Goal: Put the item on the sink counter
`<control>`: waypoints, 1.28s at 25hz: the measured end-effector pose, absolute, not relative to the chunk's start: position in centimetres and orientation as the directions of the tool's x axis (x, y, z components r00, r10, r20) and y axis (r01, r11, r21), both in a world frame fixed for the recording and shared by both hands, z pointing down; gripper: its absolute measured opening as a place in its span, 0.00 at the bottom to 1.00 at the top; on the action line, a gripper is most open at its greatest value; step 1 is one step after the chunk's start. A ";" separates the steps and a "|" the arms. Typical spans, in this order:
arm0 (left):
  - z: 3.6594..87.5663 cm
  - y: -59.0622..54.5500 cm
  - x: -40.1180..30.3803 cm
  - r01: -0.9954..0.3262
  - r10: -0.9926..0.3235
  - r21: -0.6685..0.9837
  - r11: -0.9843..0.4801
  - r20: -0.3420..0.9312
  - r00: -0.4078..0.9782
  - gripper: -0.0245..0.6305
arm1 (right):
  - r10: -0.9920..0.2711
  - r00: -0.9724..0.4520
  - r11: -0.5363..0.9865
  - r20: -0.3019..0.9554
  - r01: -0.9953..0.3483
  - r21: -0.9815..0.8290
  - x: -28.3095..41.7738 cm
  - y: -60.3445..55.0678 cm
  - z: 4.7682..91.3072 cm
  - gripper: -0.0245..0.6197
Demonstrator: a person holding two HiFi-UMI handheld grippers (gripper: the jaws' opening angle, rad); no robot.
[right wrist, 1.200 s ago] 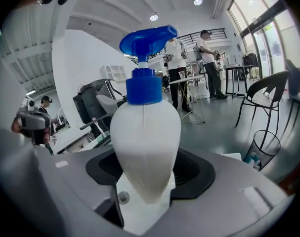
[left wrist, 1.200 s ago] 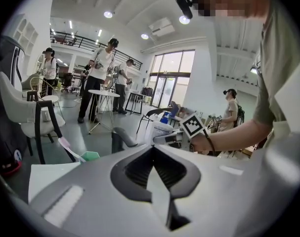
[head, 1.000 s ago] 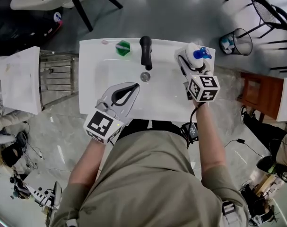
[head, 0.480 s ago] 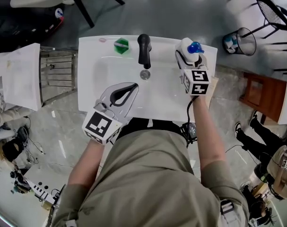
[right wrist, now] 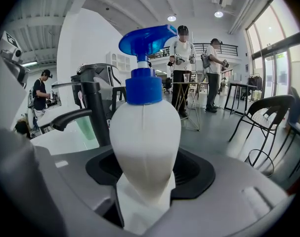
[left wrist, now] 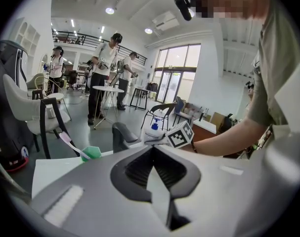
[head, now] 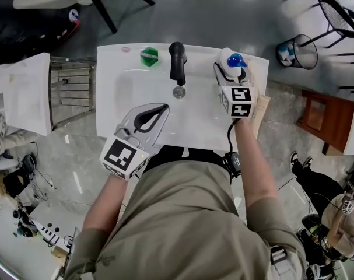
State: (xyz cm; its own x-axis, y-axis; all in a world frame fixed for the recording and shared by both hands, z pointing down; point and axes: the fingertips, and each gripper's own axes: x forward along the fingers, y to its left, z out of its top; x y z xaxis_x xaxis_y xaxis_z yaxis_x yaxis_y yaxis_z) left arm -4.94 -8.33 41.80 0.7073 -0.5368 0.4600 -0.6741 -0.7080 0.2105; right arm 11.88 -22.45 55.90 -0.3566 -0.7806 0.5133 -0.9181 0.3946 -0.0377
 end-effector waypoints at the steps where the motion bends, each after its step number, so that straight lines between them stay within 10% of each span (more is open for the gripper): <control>1: 41.9 -8.3 -5.0 -0.675 -0.537 0.210 -0.708 0.461 0.707 0.05 | -0.781 -0.357 0.398 0.512 -0.917 -0.033 11.8 -22.4 55.9 0.47; 32: 41.0 -7.5 -4.6 -0.644 -0.528 0.211 -0.735 0.418 0.739 0.05 | -0.796 -0.376 0.382 0.475 -0.920 -0.087 12.4 -20.7 53.8 0.48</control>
State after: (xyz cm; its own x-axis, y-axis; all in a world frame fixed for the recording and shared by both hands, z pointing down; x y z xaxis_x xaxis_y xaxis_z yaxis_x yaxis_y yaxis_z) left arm -4.64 -7.51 41.00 0.7393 -0.5278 0.4182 -0.6441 -0.7354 0.2105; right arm 12.45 -20.72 53.80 -0.3758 -0.7958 0.4749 -0.9199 0.3825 -0.0870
